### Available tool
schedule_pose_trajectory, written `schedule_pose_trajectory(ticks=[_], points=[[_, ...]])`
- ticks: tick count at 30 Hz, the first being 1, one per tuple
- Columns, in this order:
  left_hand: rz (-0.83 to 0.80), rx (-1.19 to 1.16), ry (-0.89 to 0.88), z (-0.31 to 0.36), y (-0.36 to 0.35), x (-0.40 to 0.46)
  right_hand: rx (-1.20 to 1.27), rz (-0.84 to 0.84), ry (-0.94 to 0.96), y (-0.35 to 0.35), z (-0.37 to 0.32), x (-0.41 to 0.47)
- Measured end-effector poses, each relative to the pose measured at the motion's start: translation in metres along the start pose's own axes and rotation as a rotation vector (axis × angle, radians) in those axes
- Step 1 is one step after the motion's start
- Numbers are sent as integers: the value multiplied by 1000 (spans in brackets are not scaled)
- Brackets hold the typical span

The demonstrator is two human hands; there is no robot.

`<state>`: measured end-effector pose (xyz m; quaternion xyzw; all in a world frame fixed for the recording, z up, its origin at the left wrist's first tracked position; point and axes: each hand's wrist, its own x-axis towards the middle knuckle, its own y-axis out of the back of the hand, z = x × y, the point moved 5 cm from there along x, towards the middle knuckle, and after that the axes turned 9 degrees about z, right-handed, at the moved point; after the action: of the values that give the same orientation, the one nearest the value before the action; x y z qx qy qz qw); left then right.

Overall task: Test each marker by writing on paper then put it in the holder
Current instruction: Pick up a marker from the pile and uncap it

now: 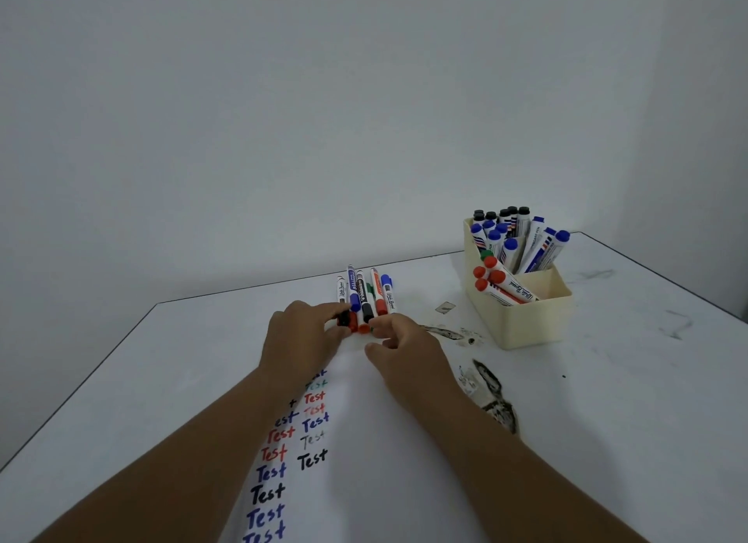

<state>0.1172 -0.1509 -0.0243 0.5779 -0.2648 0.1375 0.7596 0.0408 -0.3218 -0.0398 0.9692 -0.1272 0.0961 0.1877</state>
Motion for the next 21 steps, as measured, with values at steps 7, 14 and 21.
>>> schedule_pose_trajectory(ticks=[7,14,21], points=[[142,-99,-42,-1,26,-18,21,11,-30,1,3,1],[191,-446,208,-11,73,-61,30,33,-22,3,-1,0],[124,-1074,398,-13,87,-93,303,26,85,0,-16,-10]])
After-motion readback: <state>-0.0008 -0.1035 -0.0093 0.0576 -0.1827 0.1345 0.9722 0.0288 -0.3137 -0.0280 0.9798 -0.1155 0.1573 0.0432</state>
